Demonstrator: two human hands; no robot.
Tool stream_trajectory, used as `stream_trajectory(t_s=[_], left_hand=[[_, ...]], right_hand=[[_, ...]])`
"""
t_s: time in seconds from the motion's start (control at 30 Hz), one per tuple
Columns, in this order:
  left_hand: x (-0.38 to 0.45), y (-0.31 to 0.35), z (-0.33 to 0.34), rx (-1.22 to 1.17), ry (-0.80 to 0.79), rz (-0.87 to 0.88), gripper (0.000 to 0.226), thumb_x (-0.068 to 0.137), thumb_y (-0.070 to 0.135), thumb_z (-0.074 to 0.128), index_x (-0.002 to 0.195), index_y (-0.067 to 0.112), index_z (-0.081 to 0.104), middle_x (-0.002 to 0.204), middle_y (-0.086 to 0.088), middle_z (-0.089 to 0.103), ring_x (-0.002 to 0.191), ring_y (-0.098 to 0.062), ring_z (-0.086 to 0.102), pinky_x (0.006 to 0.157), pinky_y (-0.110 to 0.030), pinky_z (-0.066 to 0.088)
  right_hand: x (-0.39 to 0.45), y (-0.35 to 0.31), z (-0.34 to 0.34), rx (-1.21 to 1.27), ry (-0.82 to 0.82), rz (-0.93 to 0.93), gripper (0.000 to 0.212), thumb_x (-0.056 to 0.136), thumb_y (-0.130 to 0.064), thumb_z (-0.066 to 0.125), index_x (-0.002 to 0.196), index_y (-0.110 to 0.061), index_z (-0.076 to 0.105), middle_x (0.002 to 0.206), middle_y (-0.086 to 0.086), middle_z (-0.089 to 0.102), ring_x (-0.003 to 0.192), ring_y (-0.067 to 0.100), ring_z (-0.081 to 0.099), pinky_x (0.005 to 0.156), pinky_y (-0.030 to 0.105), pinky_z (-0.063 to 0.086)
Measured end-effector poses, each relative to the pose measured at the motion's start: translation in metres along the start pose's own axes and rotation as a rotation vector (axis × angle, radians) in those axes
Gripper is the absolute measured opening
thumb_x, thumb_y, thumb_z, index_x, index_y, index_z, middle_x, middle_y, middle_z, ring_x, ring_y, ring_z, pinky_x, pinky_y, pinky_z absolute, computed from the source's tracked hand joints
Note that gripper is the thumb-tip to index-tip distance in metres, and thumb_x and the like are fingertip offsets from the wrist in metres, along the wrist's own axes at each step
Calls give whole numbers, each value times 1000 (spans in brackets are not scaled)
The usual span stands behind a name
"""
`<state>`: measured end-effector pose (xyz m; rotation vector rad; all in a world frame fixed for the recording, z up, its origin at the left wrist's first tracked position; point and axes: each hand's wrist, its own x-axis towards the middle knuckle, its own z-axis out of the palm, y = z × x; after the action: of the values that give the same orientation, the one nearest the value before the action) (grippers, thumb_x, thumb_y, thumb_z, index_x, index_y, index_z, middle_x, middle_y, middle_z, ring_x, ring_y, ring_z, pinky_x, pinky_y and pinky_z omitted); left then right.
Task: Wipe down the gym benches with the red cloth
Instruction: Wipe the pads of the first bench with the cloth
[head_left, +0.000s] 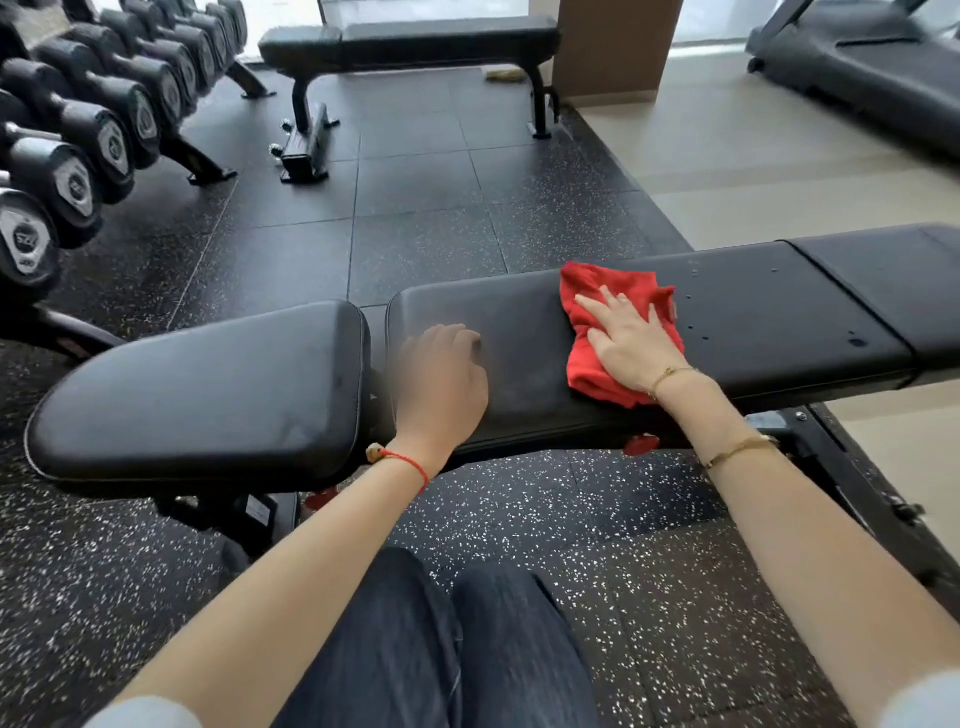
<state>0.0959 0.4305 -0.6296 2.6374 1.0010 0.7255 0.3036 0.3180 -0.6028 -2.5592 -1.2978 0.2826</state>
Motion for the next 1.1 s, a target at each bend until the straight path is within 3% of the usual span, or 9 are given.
stream_trajectory(t_s=[0.17,0.4,0.7,0.9,1.1], left_hand=[[0,-1,0,-11,9,-15,34,84,14,51,115,17,63,128,1,60,128,-22,48,111,-45,30],[0,-5,1,-7,-9,3,37,86,16,49,121,17,62,134,1,58,133,-21,45,115,-46,26],[1,-6,3,20,-33,2,39,86,20,47,123,17,60,135,-1,57,134,-23,43,114,-50,26],[2,-8,1,-8,-46,0,37,87,19,47,121,18,61,135,0,56,133,-23,43,114,-49,26],[1,-4,1,-10,-66,-19,40,90,16,47,128,15,58,140,-2,53,138,-23,39,118,-48,21]], right_hand=[[34,-41,8,-17,-47,-12,52,101,-27,33,151,-33,21,163,3,4,150,23,4,120,47,-4],[-25,-42,24,28,7,-196,53,99,-24,41,149,-34,27,161,0,13,150,17,9,121,45,-1],[28,-23,3,6,-23,119,53,101,-24,34,151,-33,21,163,3,4,150,23,4,120,47,-3],[13,-49,12,61,-50,-30,55,99,-25,40,150,-35,25,162,0,7,150,20,5,120,45,-5],[-40,-16,13,115,14,-117,54,98,-20,42,148,-36,30,161,-3,14,149,15,8,121,43,-3]])
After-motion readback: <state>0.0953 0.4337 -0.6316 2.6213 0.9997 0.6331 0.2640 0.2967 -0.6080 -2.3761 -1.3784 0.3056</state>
